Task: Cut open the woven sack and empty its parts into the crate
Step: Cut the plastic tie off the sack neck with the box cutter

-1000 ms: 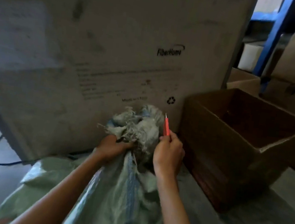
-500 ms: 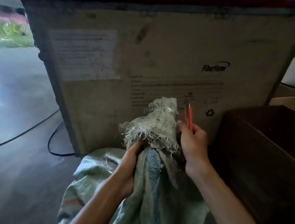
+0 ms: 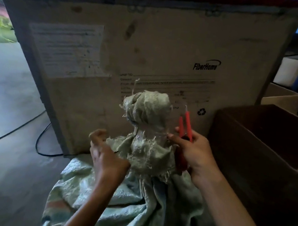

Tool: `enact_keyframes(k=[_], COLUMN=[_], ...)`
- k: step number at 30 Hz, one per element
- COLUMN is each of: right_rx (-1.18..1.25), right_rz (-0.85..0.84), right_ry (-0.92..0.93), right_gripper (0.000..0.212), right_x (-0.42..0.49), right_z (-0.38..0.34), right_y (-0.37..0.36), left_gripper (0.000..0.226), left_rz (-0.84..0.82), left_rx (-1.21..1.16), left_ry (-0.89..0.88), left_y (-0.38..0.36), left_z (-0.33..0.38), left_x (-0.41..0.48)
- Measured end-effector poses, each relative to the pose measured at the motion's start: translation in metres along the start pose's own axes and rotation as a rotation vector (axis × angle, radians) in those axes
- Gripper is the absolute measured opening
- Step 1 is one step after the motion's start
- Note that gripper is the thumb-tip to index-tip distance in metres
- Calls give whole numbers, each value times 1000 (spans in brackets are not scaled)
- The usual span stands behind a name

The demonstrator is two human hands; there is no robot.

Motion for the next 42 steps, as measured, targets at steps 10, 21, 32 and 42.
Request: enact_keyframes(k=[10, 21, 32, 42], right_rx=[-521, -584, -88, -351], right_rz=[-5, -68, -37, -64], right_ry=[235, 167, -44, -26], right_gripper=[14, 17, 20, 34], right_x=[2, 7, -28, -4], right_z=[2, 9, 81, 48], right_y=[11, 25, -23, 7], left_gripper=[45, 50, 64, 67], left_rz=[-1057, -710, -311, -427], left_rx=[28, -653, -535, -735], left_ry=[-180, 110, 363, 504], left_y=[9, -10, -26, -31], left_z=[34, -12, -36, -57], left_x=[-25, 10, 7, 11])
Point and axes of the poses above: each hand's wrist, its own x-axis towards the middle knuckle, its own y-axis out of the back of the hand, z = x × y, the point moved 4 cm from there along x, towards the middle knuckle, and after that the axes turned 4 degrees about y, right-handed, at the moved point
